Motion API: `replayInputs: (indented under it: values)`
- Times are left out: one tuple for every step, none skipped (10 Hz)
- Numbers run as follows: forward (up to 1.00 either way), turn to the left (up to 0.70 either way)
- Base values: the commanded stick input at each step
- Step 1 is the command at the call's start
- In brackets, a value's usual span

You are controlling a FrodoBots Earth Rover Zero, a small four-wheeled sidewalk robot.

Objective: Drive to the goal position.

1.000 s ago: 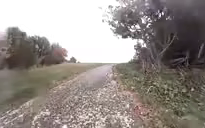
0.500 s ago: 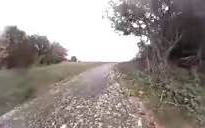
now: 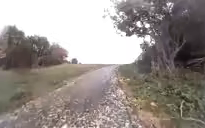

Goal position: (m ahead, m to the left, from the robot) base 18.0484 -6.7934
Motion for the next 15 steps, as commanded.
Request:
replayInputs:
  values:
    - [1.0, 0.0]
    - [1.0, 0.0]
    - [1.0, 0.0]
    - [1.0, 0.0]
    - [1.0, 0.0]
    - [1.0, 0.0]
    - [1.0, 0.0]
    - [1.0, 0.0]
    - [1.0, 0.0]
    - [1.0, 0.0]
    - [1.0, 0.0]
    - [1.0, 0.0]
    - [1.0, 0.0]
    - [1.0, -0.02]
    - [1.0, -0.07]
